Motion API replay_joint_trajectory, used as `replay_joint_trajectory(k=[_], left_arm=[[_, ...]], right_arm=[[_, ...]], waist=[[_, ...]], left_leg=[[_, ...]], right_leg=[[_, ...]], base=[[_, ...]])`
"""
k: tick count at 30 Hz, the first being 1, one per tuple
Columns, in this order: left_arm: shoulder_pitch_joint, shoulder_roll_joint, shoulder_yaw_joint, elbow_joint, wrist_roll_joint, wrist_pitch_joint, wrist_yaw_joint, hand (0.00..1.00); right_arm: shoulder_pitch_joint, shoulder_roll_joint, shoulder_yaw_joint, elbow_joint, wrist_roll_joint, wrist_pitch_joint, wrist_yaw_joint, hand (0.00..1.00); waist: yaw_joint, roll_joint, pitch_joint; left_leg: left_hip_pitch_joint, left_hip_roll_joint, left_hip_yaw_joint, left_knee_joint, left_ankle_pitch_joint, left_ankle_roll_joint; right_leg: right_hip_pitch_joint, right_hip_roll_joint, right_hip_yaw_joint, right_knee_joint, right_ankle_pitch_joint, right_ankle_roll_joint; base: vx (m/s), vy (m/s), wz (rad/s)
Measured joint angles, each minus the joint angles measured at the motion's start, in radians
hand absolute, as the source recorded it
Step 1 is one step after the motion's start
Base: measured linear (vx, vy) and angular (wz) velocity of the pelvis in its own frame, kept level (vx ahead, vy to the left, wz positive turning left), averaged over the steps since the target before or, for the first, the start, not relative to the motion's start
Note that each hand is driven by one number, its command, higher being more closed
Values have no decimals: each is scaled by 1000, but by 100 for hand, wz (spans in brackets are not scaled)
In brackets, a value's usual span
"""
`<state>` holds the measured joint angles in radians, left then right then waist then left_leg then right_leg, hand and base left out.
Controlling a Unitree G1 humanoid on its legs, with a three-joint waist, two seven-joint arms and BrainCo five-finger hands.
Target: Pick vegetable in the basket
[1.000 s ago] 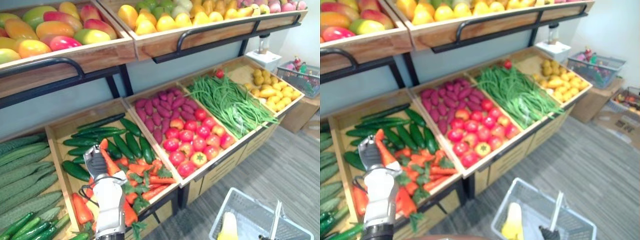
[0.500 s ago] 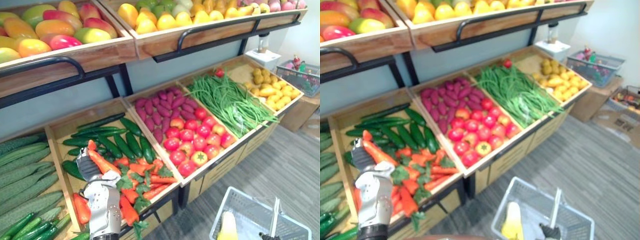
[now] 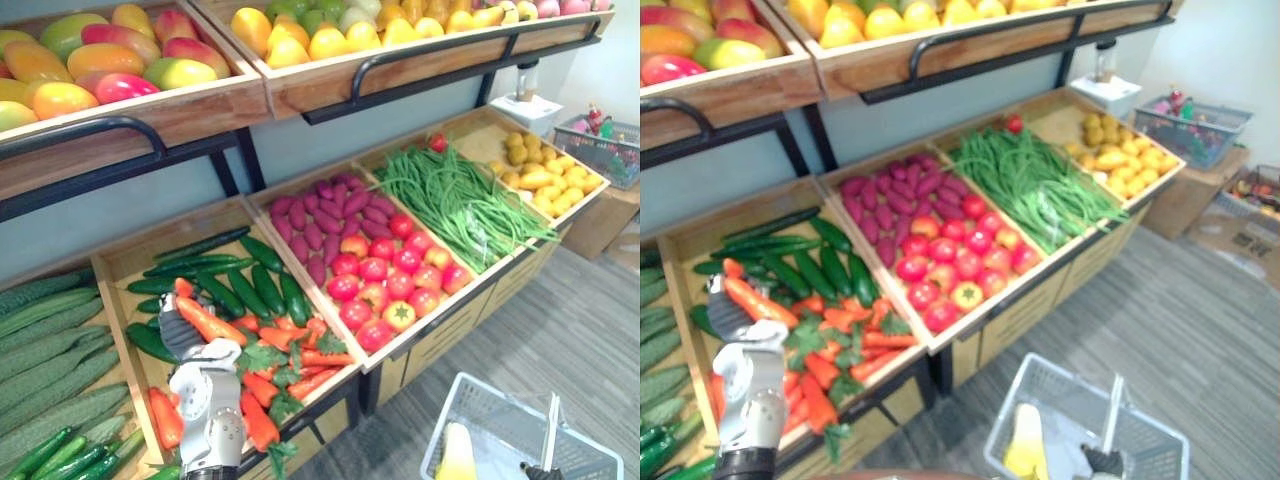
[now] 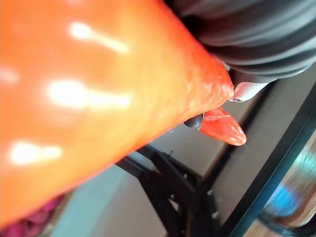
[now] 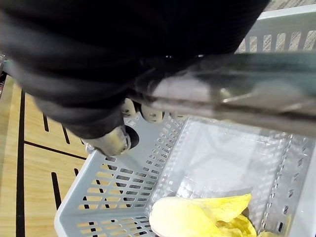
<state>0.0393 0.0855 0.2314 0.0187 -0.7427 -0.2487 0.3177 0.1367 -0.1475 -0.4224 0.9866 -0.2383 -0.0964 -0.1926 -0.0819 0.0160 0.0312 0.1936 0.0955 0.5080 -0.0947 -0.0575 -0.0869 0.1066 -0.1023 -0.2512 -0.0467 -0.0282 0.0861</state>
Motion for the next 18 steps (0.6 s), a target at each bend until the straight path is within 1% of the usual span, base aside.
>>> replay_joint_trajectory(k=[3,6,11,15,18], left_arm=[[0,0,-2,16,-80,-28,-12,100],[0,0,-6,30,-138,-33,-16,100],[0,0,-36,37,-157,-33,-22,100],[0,1,-48,37,-157,-33,-42,100],[0,9,-79,33,-157,-32,-58,100]], right_arm=[[-5,-1,2,0,0,0,0,100],[-7,-9,22,0,0,0,0,100],[-12,-18,40,0,0,0,0,100],[-14,-19,40,0,0,0,0,100],[-14,-20,41,0,0,0,0,100]], waist=[[0,2,1],[0,3,4],[-1,6,7],[-1,6,7],[-1,6,7]], left_leg=[[-2,-1,0,0,0,0],[-3,-1,0,0,0,0],[-4,-1,-2,0,0,0],[-5,-1,-3,0,0,0],[-5,-2,-3,0,0,0]], right_leg=[[0,0,0,-5,2,0],[0,0,-1,-5,2,0],[0,0,-4,-6,2,0],[0,0,-5,-6,2,0],[0,-1,-5,-6,2,0]], base=[[-30,-42,-1],[-16,-43,0],[-19,-42,1],[-25,-42,1],[0,0,0]])
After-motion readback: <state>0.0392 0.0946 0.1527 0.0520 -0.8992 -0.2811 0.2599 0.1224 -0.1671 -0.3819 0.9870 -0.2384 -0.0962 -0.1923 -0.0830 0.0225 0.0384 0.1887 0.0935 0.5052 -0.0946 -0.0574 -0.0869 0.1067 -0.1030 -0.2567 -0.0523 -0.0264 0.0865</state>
